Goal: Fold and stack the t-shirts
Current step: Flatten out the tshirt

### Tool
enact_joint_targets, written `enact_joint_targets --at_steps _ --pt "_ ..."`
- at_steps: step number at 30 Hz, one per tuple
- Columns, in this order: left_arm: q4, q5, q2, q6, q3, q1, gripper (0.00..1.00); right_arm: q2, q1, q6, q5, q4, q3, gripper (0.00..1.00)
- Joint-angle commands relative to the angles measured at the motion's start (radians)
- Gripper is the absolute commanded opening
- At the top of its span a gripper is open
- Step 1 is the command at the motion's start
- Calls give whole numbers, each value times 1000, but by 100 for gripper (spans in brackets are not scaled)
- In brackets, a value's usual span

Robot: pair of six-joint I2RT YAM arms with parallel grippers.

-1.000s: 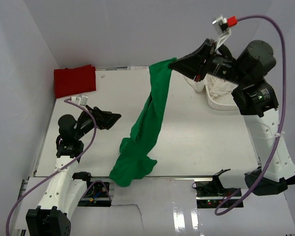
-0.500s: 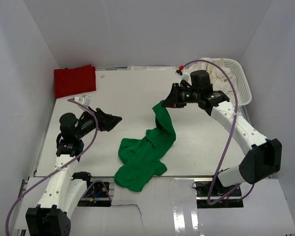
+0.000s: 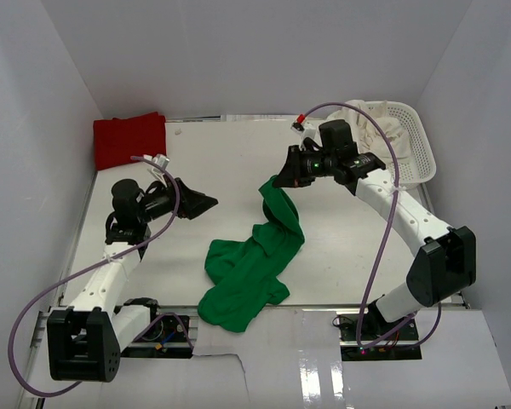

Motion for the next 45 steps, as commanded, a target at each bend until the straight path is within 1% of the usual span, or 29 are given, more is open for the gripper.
enact_joint_targets --at_steps 1,2,5,7,8,9,11,12,13,14,15,16,17,18,19,20,22,23,26,31,32,36,45 --pt "203 97 34 -95 16 -13 93 -42 20 -23 -38 2 74 8" --pt "223 102 39 -99 22 -19 90 -44 26 -20 -43 -13 82 8" --pt "295 116 53 -99 31 -47 87 -41 36 -20 -75 -32 117 8" --pt "385 138 62 -95 29 -70 82 -39 47 -21 -103 -53 148 8" --pt "422 143 76 -92 26 -76 82 -40 52 -23 -110 -59 156 8" --pt "480 143 85 -90 22 -87 84 -42 56 -21 -115 -73 165 8" --pt "543 190 134 -93 25 -91 86 -53 67 -23 -123 -90 191 8" --pt "641 223 159 -104 26 -94 86 -57 70 -17 -137 -99 195 8" --pt "684 253 185 -121 34 -96 84 -60 72 -11 -143 -104 200 8" --pt "729 316 247 -168 43 -97 83 -65 75 -9 -155 -108 209 8" --pt "803 345 278 -196 57 -102 81 -68 78 -9 -173 -115 215 8" --pt "853 373 310 -231 80 -105 76 -68 86 -8 -176 -127 220 8" --pt "912 411 341 -304 86 -105 73 -70 89 -8 -178 -131 225 8" --pt "1041 419 392 -346 89 -105 71 -71 90 -6 -187 -133 229 8" --pt "1104 424 413 -386 92 -105 71 -71 93 -6 -189 -139 231 8" --pt "1200 422 450 -446 95 -105 70 -73 98 -3 -193 -141 232 8" --pt "1285 415 484 -498 107 -105 70 -76 109 -3 -198 -147 234 8" --pt "1365 413 499 -554 114 -107 70 -79 112 -2 -203 -147 234 8" --pt "1442 430 556 -631 152 -107 68 -82 122 2 -198 -150 232 8" --pt "1415 432 542 -626 173 -107 64 -71 138 5 -203 -135 212 8" --pt "1404 433 538 -626 181 -107 62 -71 141 9 -206 -124 209 8" --pt "1384 441 524 -627 195 -114 58 -54 153 18 -206 -98 194 8" --pt "1375 444 498 -598 172 -139 57 -5 170 25 -206 -81 220 8"
